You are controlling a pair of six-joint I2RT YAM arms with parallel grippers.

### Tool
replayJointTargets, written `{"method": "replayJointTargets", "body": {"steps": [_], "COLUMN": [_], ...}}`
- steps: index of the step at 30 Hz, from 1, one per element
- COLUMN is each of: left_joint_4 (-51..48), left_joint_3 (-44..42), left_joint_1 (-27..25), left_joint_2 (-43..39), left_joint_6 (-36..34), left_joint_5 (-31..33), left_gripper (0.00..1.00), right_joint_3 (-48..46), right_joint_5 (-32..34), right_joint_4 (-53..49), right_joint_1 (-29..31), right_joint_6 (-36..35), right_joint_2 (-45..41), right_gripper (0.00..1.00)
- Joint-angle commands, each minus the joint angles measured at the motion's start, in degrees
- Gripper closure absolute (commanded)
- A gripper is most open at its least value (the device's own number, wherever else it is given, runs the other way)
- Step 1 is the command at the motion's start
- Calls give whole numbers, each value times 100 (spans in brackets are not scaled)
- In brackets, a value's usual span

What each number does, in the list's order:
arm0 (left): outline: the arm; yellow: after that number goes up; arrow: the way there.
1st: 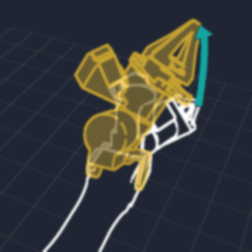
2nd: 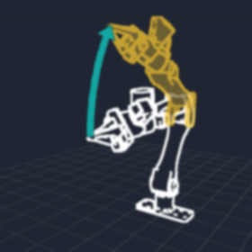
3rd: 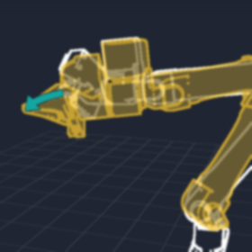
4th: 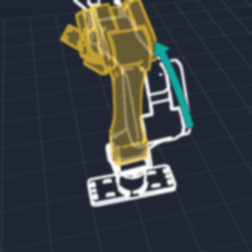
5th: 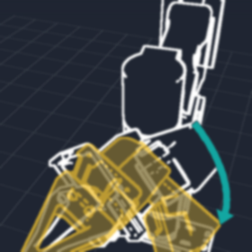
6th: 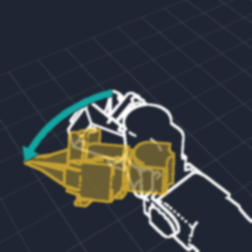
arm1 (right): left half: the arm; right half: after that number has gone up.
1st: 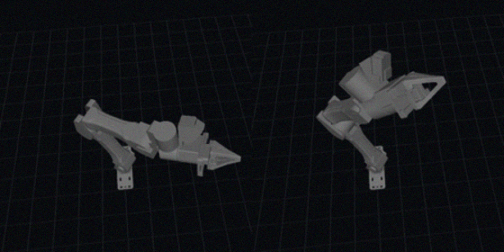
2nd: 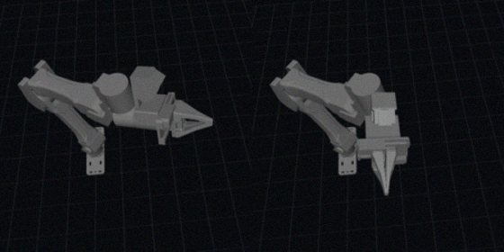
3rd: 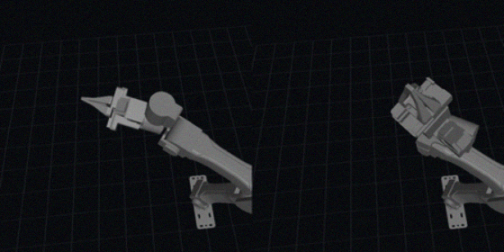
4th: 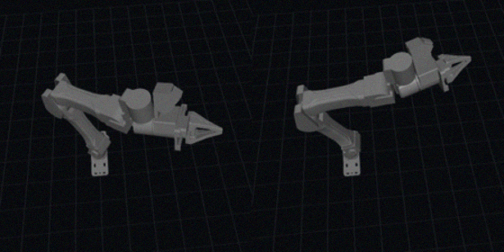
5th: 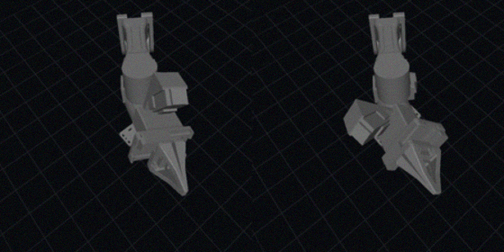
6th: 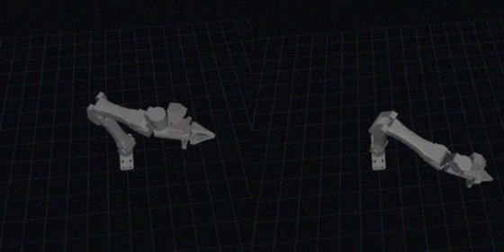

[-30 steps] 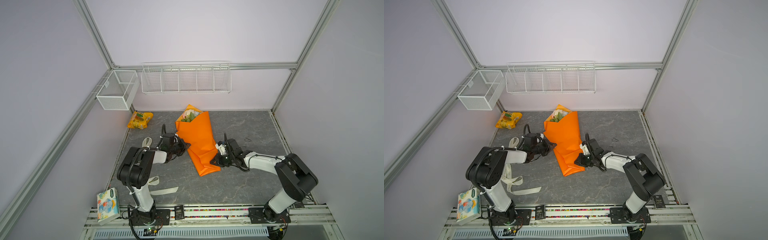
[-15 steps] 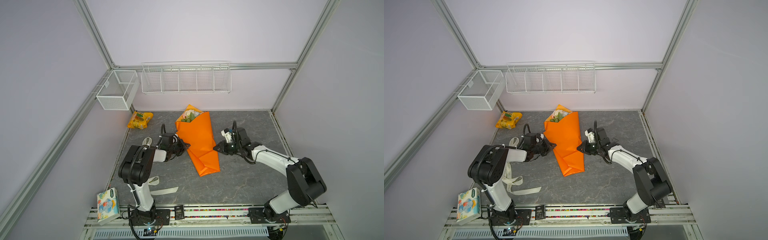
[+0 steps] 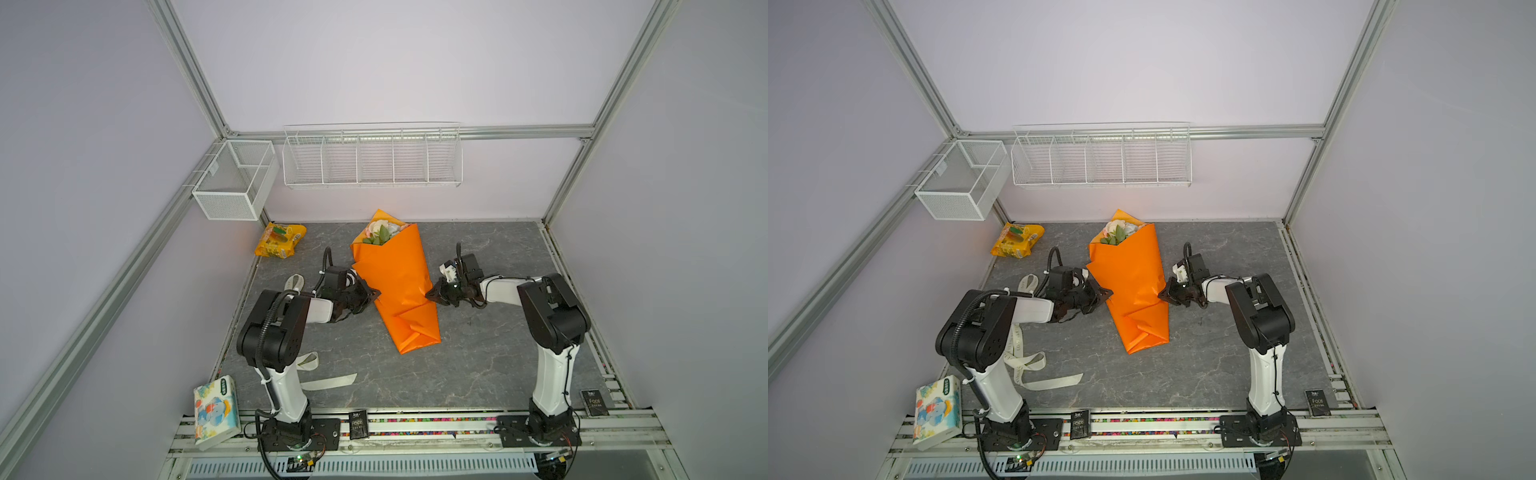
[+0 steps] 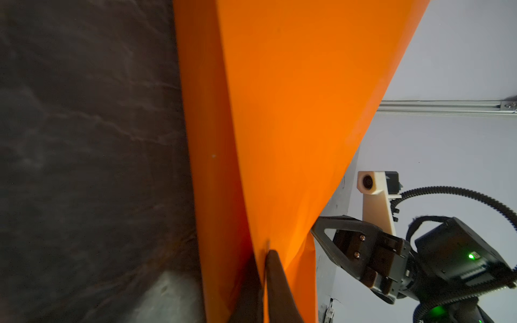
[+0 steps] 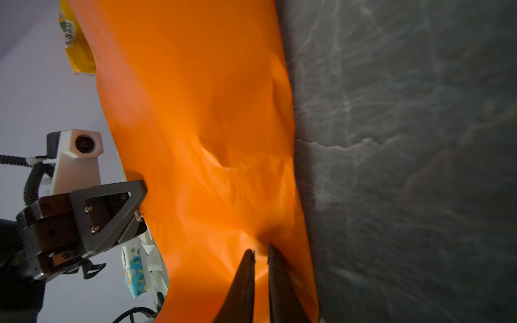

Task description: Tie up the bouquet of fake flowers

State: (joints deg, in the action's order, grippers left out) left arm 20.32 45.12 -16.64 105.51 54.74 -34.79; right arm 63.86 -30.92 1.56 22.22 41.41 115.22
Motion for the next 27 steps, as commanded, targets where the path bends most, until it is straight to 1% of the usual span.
{"method": "replayJointTargets", "body": {"steps": [1,4,7,10,13,15,17,19,21,23,25,27], "left_joint_4": [-273,-321,-360,-339,-340,-327,-342,-382,-474,-502,-520,-528], "left_joint_3": [48,84,122,173,207,216,242,234,249,253,263,269], "left_joint_1": [47,65,75,74,80,82,82,83,98,108,122,133], "left_joint_2": [4,-10,-15,53,93,100,110,101,85,92,92,84], "left_joint_6": [-251,-293,-331,-332,-330,-326,-332,-355,-412,-443,-464,-484], "left_joint_5": [9,4,7,-76,-107,-125,-151,-113,-82,-81,-103,-116], "left_gripper": [93,94,94,94,94,94,94,94,95,95,95,95], "right_joint_3": [-148,251,624,1062,1350,1465,1589,1597,1566,1479,1375,1072], "right_joint_5": [127,-245,-308,-197,113,341,372,472,437,429,441,480], "right_joint_4": [-177,-99,82,-43,-238,-405,-574,-678,-771,-833,-1062,-1111], "right_joint_1": [11,-14,-48,-59,-90,-123,-161,-157,-180,-182,-161,-126], "right_joint_6": [7,93,234,219,238,210,203,151,128,10,-232,-395], "right_joint_2": [-237,-350,-127,290,673,879,1097,1141,1038,684,186,-439], "right_gripper": [85,84,85,84,85,85,86,86,86,85,84,82]}}
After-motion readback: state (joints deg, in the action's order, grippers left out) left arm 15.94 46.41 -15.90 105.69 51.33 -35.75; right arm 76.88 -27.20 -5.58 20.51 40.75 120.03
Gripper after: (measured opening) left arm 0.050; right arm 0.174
